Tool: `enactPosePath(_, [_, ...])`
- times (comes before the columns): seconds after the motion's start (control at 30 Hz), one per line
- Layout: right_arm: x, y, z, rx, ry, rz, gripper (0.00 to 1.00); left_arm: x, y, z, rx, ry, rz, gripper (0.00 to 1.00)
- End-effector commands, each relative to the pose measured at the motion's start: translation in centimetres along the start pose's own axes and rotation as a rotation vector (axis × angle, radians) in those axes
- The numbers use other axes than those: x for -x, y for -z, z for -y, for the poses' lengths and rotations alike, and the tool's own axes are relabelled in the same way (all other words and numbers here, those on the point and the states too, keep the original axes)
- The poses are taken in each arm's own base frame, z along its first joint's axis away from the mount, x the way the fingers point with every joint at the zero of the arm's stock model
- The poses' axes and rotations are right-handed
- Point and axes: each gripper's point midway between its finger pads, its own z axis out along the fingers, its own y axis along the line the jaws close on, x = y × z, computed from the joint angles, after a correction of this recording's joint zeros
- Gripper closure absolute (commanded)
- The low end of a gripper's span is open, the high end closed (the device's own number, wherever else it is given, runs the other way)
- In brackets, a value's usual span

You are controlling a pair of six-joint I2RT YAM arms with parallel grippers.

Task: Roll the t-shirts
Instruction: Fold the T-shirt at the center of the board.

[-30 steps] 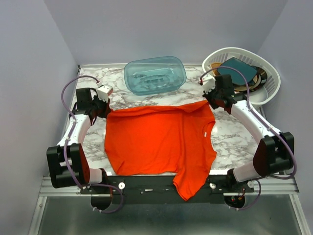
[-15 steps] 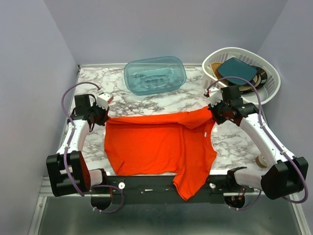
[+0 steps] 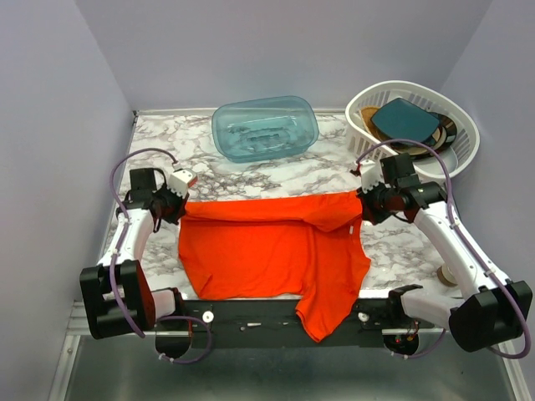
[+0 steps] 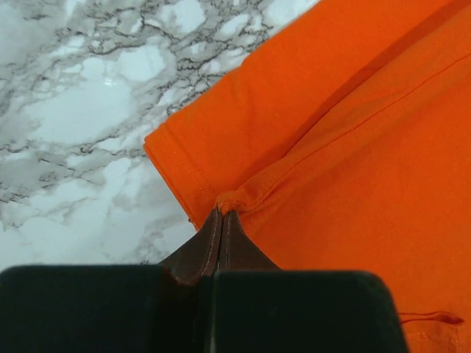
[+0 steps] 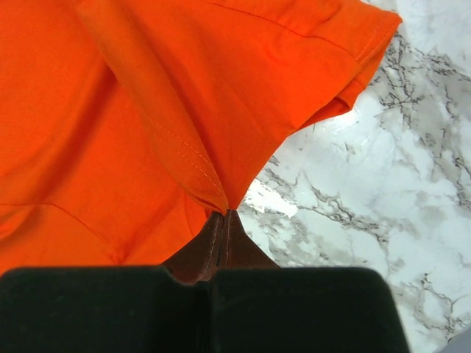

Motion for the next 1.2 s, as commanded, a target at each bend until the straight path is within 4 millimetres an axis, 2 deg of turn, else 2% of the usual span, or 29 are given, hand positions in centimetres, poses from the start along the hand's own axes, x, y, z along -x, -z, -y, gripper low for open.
enactPosePath(0.0, [-1.0,0.6,-1.6,0.073,-0.024,-0.026,1.0,-2.0,0.3,0.5,0.001,-0.017,-0.048,1.0])
enactPosePath(0.17, [-1.4,0.2,-2.2,0.117,-0.025,-0.059,0.99,-3.6,0.3,0.7,0.011,-0.002,-0.104,1.0])
enactPosePath(0.23, [-1.8,0.2,-2.9,0.163,-0.027,-0.086,0.99,-4.7,0.7,1.7,-0.028,0.008,-0.15,0.99])
enactPosePath(0.27, [-1.9,0.3,-3.1,0.173,-0.025,-0.091,0.99,-4.9,1.0,2.0,-0.044,-0.003,-0.165,0.88])
enactPosePath(0.3, [-2.1,0.3,-3.3,0.187,-0.025,-0.101,0.97,-5.1,1.4,2.2,-0.048,-0.003,-0.179,0.83])
enactPosePath(0.33, [-2.8,0.6,-3.8,0.21,-0.03,-0.136,0.78,-5.5,2.1,2.5,-0.057,0.013,-0.209,0.79])
enactPosePath(0.4, [-3.6,1.7,-4.9,0.27,-0.03,-0.181,0.61,-5.0,3.6,2.3,-0.047,-0.013,-0.202,0.71])
enactPosePath(0.43, [-3.6,2.3,-5.2,0.283,-0.029,-0.183,0.56,-4.1,4.5,2.1,-0.035,-0.017,-0.184,0.67])
enactPosePath(0.47, [-3.3,2.7,-5.2,0.286,-0.027,-0.178,0.56,-3.3,5.0,1.8,-0.023,-0.024,-0.15,0.58])
enactPosePath(0.53, [-1.1,3.4,-4.4,0.252,-0.021,-0.134,0.56,-0.9,5.8,0.6,0.034,-0.061,-0.056,0.52])
enactPosePath(0.6, [1.0,3.0,-3.4,0.223,-0.004,-0.089,0.56,0.8,5.7,-0.3,0.068,-0.054,0.018,0.47])
enactPosePath(0.67, [2.8,1.3,-2.0,0.201,0.006,-0.102,0.56,2.2,4.5,-1.2,0.076,-0.018,0.081,0.48])
enactPosePath(0.7, [3.5,0.3,-0.9,0.17,0.017,-0.11,0.56,2.0,3.2,-1.2,0.036,0.023,0.073,0.49])
enactPosePath(0.73, [4.2,-0.3,-0.2,0.154,0.028,-0.112,0.56,2.9,2.7,-1.7,0.039,0.06,0.085,0.51])
enactPosePath(0.77, [5.1,-1.7,0.8,0.146,0.036,-0.131,0.56,3.0,2.0,-1.9,0.031,0.095,0.073,0.57])
enactPosePath(0.8, [5.8,-2.5,1.6,0.126,0.057,-0.126,0.56,3.1,1.3,-2.3,0.029,0.126,0.058,0.59])
enactPosePath(0.83, [6.7,-3.2,2.9,0.077,0.074,-0.114,0.56,2.1,-0.1,-2.7,0.021,0.17,0.01,0.6])
enactPosePath(0.87, [7.4,-4.6,3.9,0.066,0.083,-0.124,0.55,2.7,-0.6,-3.5,0.04,0.214,0.013,0.6])
enactPosePath(0.93, [8.2,-6.1,5.9,0.006,0.127,-0.126,0.53,2.0,-2.1,-4.3,0.041,0.249,-0.016,0.55])
enactPosePath(1.0, [8.6,-7.7,7.9,-0.021,0.143,-0.142,0.51,2.6,-2.7,-5.3,0.061,0.252,0.001,0.5])
enactPosePath(1.03, [9.0,-8.0,8.9,-0.049,0.146,-0.139,0.49,2.2,-3.4,-5.6,0.062,0.263,-0.013,0.48])
enactPosePath(1.1, [8.9,-9.2,10.9,-0.074,0.138,-0.162,0.48,2.7,-3.8,-6.3,0.058,0.259,-0.019,0.46])
enactPosePath(1.13, [8.7,-9.5,11.5,-0.081,0.136,-0.182,0.47,2.1,-4.5,-6.4,0.046,0.279,-0.045,0.44])
enactPosePath(1.17, [8.1,-10.0,12.2,-0.081,0.131,-0.206,0.47,2.5,-4.6,-6.9,0.047,0.284,-0.05,0.43])
